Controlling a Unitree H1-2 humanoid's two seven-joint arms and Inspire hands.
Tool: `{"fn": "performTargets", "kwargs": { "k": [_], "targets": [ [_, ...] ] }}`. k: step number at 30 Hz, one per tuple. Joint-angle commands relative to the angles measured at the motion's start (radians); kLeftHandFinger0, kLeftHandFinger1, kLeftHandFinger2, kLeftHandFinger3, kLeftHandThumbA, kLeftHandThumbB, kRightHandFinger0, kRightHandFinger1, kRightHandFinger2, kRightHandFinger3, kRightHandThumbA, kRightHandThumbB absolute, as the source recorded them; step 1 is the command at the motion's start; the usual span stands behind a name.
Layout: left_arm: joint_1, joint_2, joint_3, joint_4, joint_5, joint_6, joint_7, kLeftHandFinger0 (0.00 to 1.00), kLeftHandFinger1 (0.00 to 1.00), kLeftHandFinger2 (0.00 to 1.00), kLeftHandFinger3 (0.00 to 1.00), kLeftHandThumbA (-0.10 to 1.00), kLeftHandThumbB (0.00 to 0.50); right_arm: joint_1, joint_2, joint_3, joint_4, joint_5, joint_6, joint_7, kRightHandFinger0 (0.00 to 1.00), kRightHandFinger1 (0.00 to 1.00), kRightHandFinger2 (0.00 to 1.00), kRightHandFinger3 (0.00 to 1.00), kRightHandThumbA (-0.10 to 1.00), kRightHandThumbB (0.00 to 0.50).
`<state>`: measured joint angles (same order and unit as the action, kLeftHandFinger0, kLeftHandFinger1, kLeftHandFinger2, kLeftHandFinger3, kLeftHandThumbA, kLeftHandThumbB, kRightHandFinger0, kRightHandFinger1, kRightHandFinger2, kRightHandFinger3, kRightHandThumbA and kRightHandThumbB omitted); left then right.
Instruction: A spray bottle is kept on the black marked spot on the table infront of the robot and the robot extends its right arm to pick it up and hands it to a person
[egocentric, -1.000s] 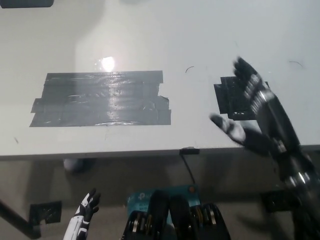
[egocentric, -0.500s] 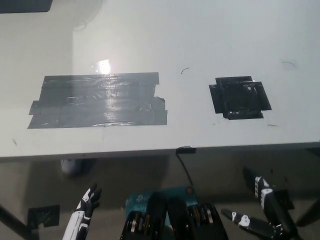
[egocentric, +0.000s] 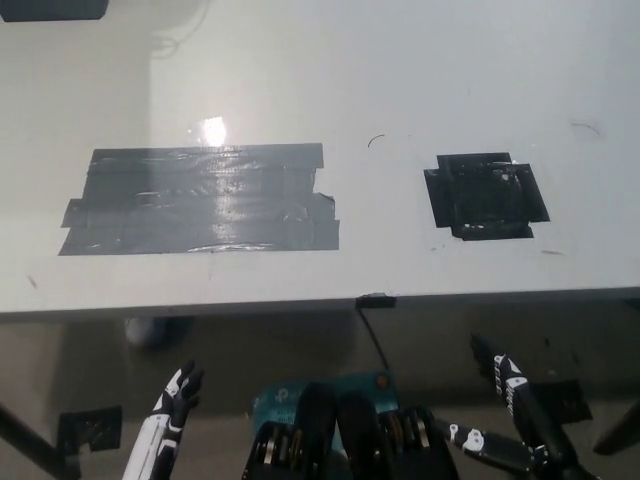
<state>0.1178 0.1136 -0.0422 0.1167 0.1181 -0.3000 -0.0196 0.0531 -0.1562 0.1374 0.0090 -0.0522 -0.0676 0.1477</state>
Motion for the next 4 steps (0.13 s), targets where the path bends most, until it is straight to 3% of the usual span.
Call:
{"fn": "performTargets", "kwargs": {
  "k": [1, 4],
  "targets": [
    [-0.001, 0.008, -0.001, -0.037, 0.019, 0.01, 0.002, 1.0, 1.0, 1.0, 1.0, 1.0, 0.346, 0.001, -0.002, 0.0, -0.01, 0.001, -0.053, 0.008, 1.0, 1.0, 1.0, 1.0, 0.92, 0.452],
    [0.003, 0.01, -0.001, -0.039, 0.024, 0.01, 0.002, 1.0, 1.0, 1.0, 1.0, 1.0, 0.347, 0.005, -0.004, 0.002, -0.011, -0.003, -0.061, 0.008, 1.0, 1.0, 1.0, 1.0, 0.92, 0.439]
  ]
}}
